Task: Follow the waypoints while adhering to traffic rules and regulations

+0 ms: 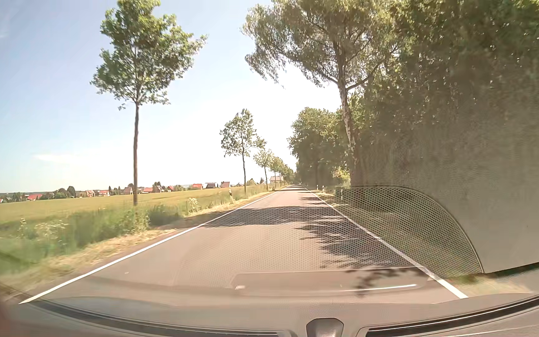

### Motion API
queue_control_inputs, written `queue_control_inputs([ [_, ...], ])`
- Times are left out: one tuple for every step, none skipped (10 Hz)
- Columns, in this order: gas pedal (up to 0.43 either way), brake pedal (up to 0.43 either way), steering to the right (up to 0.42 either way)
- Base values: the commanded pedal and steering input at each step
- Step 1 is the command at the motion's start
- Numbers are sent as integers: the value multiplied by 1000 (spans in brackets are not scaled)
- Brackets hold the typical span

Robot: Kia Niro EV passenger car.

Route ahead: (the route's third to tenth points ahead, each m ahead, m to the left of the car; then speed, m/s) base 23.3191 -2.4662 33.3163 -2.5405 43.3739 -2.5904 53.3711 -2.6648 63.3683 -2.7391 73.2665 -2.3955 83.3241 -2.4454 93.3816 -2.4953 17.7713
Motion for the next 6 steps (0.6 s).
queue_control_inputs([
  [248, 6, 0],
  [248, 6, 0],
  [248, 6, 0],
  [248, 6, 0],
  [248, 6, 1],
  [248, 6, 1],
])
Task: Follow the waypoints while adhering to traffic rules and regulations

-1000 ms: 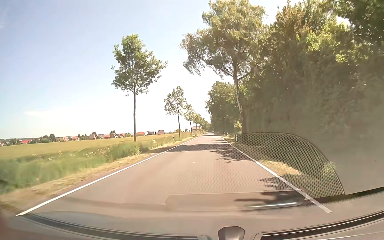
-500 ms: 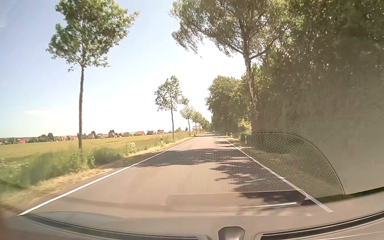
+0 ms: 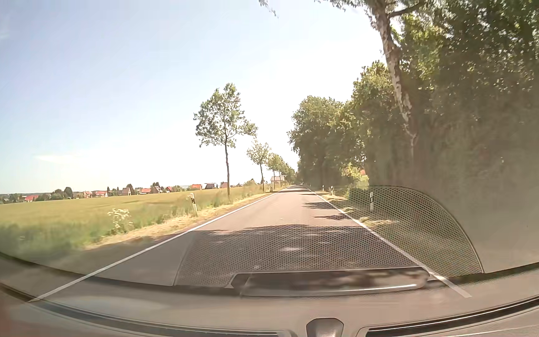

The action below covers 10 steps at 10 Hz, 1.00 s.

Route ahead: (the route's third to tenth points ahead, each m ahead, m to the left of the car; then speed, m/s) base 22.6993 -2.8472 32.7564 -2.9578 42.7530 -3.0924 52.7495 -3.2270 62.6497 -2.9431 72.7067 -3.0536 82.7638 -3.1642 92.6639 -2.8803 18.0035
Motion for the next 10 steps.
queue_control_inputs([
  [248, 6, 2],
  [248, 6, 2],
  [248, 6, 2],
  [260, 6, 3],
  [260, 6, 3],
  [260, 6, 3],
  [260, 6, 3],
  [260, 6, 3],
  [260, 6, 3],
  [260, 6, 3],
])
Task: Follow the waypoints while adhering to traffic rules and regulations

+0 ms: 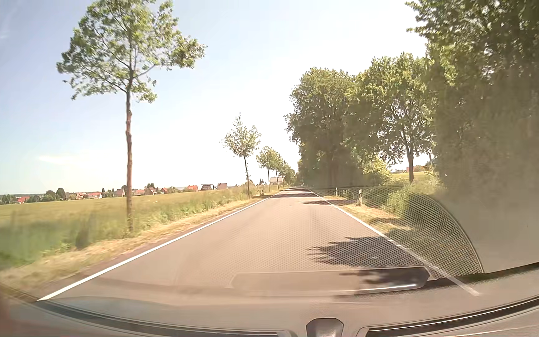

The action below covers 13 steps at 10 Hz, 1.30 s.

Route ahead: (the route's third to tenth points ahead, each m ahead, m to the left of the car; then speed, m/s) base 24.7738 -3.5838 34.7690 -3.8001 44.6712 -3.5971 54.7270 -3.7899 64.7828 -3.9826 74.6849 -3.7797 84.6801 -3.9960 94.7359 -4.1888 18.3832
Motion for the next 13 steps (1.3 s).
queue_control_inputs([
  [260, 6, 3],
  [260, 0, 3],
  [260, 6, 3],
  [268, 6, 3],
  [268, 6, 3],
  [268, 6, 3],
  [268, 6, 3],
  [268, 6, 3],
  [268, 6, 3],
  [268, 6, 3],
  [268, 6, 3],
  [268, 6, 3],
  [268, 6, 3],
])
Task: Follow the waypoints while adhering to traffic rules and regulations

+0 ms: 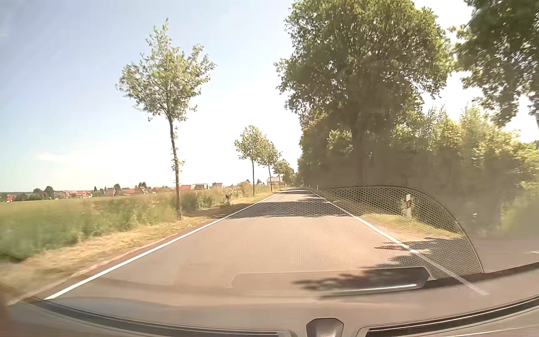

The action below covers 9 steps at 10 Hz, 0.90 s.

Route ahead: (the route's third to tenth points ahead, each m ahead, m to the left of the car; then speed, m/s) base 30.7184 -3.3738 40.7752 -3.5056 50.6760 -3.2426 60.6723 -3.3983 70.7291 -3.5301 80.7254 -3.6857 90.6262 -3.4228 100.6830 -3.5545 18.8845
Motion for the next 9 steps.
queue_control_inputs([
  [268, 0, 3],
  [268, 6, 3],
  [268, 6, 3],
  [268, 6, 3],
  [268, 6, 5],
  [268, 6, 6],
  [268, 6, 8],
  [268, 6, 8],
  [268, 6, 8],
])
